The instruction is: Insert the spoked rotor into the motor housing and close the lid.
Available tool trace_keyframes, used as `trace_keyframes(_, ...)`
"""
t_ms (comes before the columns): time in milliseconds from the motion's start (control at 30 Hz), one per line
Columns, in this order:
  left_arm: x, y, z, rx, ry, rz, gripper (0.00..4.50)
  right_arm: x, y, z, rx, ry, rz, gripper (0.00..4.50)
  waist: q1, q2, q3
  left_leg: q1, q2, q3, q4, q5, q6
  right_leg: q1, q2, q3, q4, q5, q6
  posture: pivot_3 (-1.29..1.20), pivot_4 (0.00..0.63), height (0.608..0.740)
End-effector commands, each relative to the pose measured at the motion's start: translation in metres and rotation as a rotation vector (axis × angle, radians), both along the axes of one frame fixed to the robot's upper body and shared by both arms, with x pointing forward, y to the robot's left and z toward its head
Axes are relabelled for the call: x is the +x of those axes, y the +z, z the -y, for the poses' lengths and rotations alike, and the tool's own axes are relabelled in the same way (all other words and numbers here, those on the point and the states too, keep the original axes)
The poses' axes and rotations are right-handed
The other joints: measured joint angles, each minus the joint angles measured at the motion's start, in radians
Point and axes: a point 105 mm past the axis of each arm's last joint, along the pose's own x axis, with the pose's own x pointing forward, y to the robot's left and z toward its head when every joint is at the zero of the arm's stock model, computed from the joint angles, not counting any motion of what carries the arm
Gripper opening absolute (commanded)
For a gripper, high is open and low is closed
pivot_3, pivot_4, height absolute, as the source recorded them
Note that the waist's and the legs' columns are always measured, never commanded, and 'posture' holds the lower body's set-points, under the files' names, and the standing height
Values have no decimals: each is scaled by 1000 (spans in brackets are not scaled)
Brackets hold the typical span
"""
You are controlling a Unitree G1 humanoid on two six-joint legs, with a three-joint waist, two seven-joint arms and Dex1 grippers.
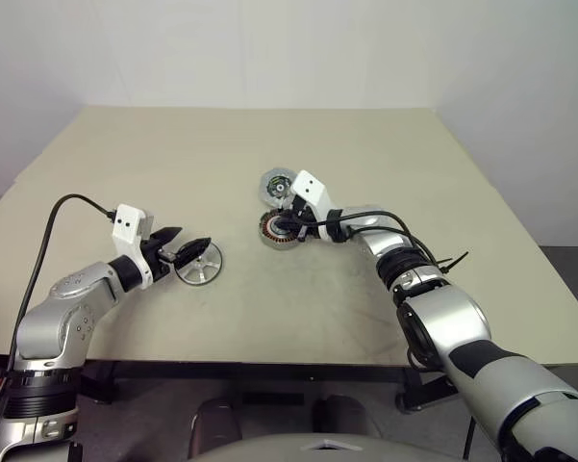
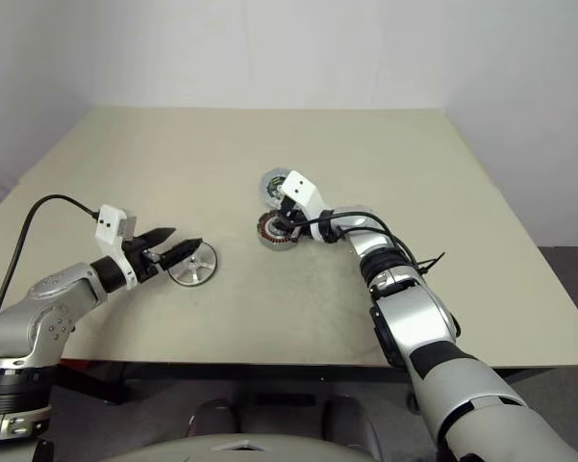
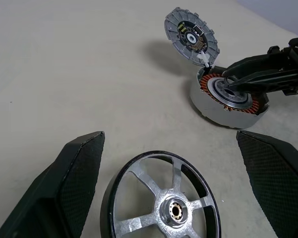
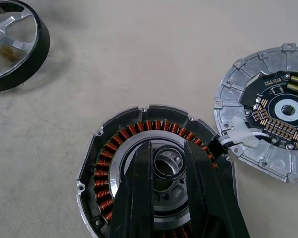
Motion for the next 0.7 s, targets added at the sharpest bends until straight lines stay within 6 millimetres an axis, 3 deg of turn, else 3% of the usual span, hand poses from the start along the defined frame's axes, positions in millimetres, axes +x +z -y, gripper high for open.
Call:
trace_keyframes(33,2,14,-3,11,2,60,4500,4,20,-6,30,23,64,569,0,0,0,0,0,0,0,0,0,0,0,0,0,0,0,0,0,740)
trace_keyframes(400,3,14,-2,14,-1,61,4500,1,0,2,-17,-5,27,569,0,0,0,0,0,0,0,0,0,0,0,0,0,0,0,0,0,740)
trace_keyframes(700,3,14,-2,15,1,63,4500,1,-4,5,-35,-7,20,569,0,0,0,0,0,0,1,0,0,0,0,0,1,0,0,0,0,740)
